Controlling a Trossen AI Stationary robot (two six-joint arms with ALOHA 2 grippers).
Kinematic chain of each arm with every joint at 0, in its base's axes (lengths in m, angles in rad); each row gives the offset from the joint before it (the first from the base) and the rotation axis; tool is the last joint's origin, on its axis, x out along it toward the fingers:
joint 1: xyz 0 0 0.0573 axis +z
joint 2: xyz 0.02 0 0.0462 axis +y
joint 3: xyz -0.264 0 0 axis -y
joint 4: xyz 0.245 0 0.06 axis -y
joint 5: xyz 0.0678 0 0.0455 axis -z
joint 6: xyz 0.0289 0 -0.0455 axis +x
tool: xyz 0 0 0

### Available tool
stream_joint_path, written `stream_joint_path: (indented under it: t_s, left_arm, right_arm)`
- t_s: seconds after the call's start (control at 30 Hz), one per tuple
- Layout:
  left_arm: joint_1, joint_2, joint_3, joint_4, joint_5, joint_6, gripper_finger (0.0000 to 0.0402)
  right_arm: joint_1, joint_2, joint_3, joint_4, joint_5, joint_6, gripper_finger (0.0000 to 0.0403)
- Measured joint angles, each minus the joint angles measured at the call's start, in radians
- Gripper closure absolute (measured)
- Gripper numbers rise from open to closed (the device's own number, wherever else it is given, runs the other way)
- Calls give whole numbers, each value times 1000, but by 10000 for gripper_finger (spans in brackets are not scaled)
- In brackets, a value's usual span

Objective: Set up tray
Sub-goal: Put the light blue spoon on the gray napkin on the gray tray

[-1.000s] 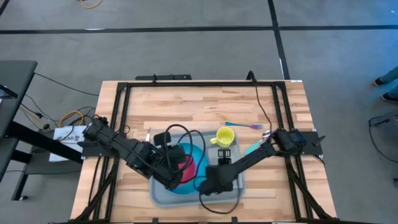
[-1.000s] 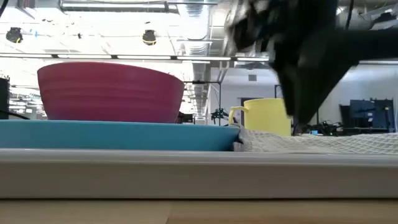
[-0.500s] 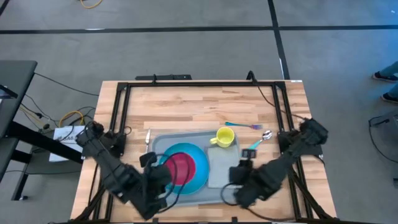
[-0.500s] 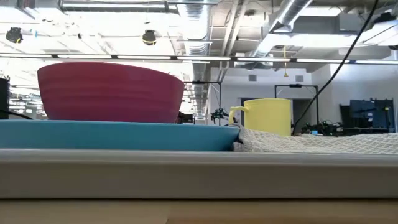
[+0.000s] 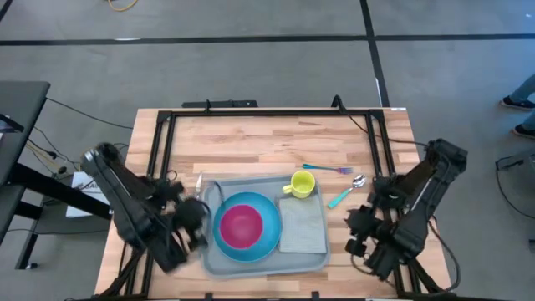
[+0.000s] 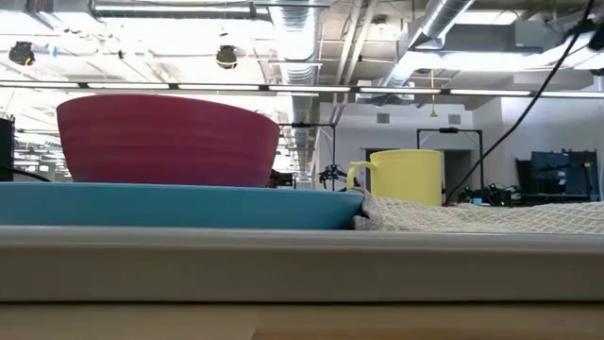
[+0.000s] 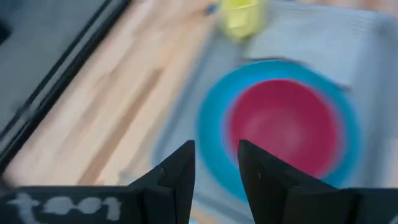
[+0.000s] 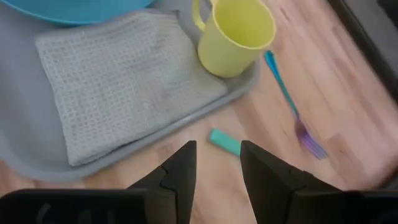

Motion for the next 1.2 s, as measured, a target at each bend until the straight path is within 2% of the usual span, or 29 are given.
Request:
stream_joint_path:
  t_s: [0.1,0.23,0.33,0.47,0.63,0.83,1.03,1.2]
  left_arm:
    - [20,-200,-245,-2,19,-234,290]
    - [27,-408,-519,32,126,-462,290]
    - [27,-509,-678,67,241,-569,290]
    - [27,-556,-818,168,338,-629,290]
    - [31,-505,-786,194,308,-624,290]
    - [53,-436,-778,264,271,-600,290]
    - [93,-348,-778,281,275,-567,290]
    - [130,-289,-778,340,274,-586,290]
  right_arm:
    - [2,-92,-134,57,37,36,284]
    - [-38,-206,-296,117,68,165,284]
    - [-82,-274,-394,164,56,202,284]
    - [-138,-323,-468,241,27,204,284]
    - [-204,-327,-474,233,-43,264,284]
    - [-274,-267,-495,282,-138,349,285]
    - [-324,-190,-500,277,-139,323,285]
    - [-372,-185,-500,266,-170,302,285]
